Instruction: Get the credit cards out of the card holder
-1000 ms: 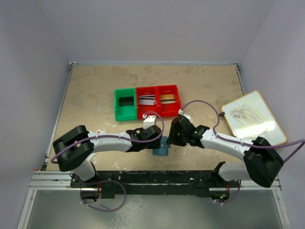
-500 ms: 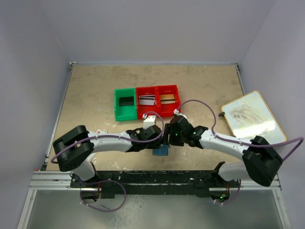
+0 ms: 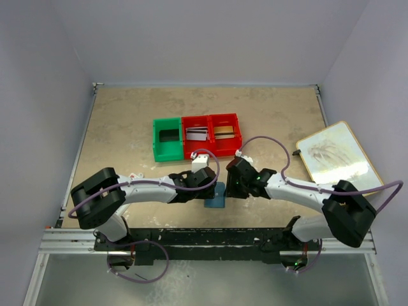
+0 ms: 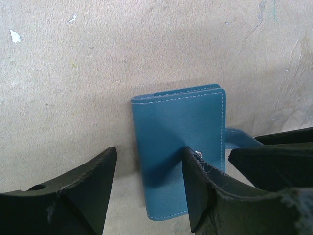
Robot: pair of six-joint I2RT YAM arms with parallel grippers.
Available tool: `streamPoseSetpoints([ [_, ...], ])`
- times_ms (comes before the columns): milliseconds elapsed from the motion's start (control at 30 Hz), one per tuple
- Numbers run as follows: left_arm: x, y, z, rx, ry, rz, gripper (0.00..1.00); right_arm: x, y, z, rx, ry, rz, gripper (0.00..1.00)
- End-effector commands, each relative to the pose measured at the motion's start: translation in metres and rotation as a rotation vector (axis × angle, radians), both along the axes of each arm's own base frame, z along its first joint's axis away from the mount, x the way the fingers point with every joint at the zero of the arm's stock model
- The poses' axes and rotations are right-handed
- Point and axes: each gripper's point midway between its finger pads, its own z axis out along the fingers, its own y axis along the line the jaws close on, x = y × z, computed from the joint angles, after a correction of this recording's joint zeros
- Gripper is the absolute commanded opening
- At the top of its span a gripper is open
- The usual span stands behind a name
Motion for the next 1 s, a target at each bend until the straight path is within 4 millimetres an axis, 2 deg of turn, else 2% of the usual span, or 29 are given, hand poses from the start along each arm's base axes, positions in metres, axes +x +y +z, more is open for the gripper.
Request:
streamPoseSetpoints([
  [0,0.004,0.002,0.008,0.016,-0.025,0.004,0.53,0.001,-0.001,0.007,0.048,-0.026,-0.005,0.35],
  [133,0.004,0.002,0.008,0.028,-0.024,0.004,0.53,0.003,0.004,0.011,0.095,-0.054,-0.004,0.25],
  [267,0.005,0.002,0.011,0.021,-0.030,0.004,0.53,0.003,0.000,0.006,0.075,-0.045,-0.016,0.23],
  [400,0.006,0.000,0.016,0.007,-0.042,0.003,0.53,0.003,-0.002,0.005,0.056,-0.037,-0.022,0.05],
  [433,0.007,0.000,0.018,0.003,-0.046,0.004,0.53,0.004,-0.001,0.008,0.062,-0.045,-0.026,0.00],
  [633,0.014,0.005,0.042,-0.053,-0.119,0.048,0.55,0.018,0.012,0.052,0.192,-0.177,-0.014,0.00],
  [800,0.017,0.015,0.060,-0.122,-0.171,0.101,0.60,0.021,0.034,0.083,0.317,-0.255,0.082,0.00],
  [967,0.020,0.034,0.074,-0.167,-0.218,0.196,0.75,0.025,0.055,0.098,0.349,-0.278,0.185,0.01],
])
